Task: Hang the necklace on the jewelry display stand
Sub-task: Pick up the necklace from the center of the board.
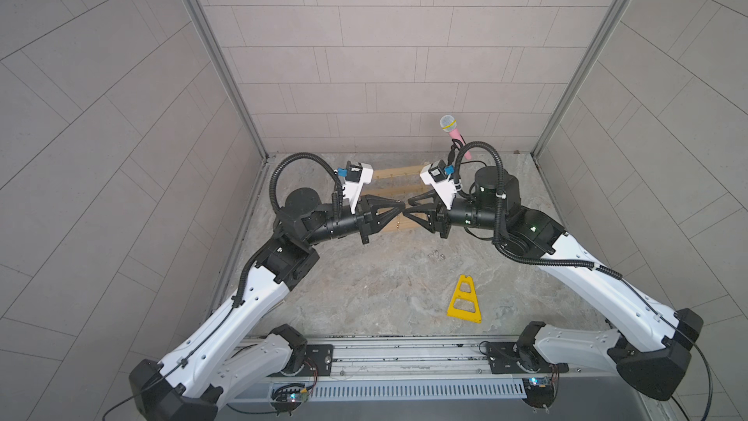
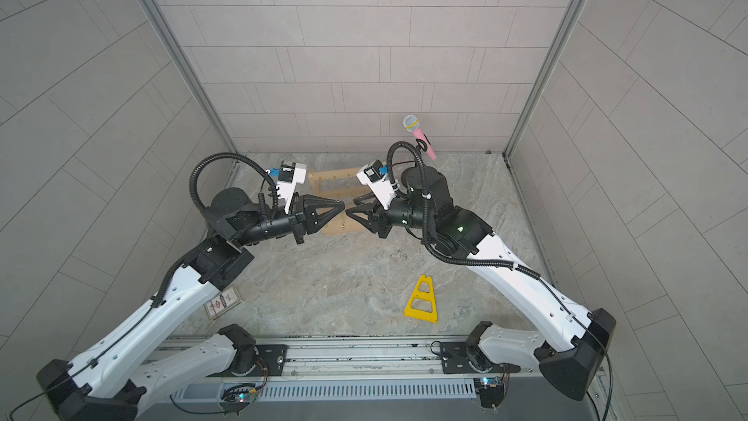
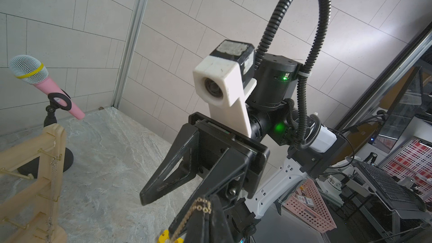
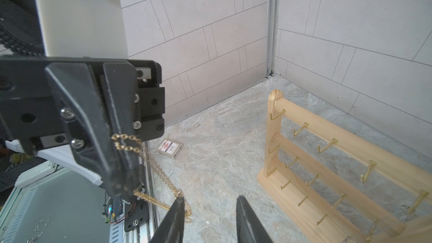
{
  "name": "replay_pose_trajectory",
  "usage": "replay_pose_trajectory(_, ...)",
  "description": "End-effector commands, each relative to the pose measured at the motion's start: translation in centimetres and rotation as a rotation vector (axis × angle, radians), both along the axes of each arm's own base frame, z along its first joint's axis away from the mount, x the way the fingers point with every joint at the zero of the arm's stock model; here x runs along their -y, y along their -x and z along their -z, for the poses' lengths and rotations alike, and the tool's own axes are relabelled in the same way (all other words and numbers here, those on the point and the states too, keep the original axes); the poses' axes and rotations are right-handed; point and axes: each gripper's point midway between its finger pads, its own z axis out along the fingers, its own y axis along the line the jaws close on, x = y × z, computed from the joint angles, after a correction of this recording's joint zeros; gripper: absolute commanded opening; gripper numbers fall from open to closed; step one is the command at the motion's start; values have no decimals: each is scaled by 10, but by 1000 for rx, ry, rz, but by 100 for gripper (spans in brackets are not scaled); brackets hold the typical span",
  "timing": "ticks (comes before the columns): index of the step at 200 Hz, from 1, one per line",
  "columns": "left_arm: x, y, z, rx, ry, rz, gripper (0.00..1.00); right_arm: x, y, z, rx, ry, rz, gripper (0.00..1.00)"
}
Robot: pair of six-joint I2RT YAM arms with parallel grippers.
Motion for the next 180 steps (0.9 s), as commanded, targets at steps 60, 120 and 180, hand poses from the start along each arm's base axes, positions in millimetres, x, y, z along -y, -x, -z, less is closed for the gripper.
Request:
replay_pose_trajectory(60,-3,4,-20,62,31,6,2,-10,1,-19,44,-62,-49,38)
replay_pose_trajectory(120,-3,4,-19,60,30,5,1,-14,2,-22,44,-79,-67,38)
replay_pose_trajectory(180,-5,4,-17,61,19,-9,1,-5,6,-11,48,-26,-49,37)
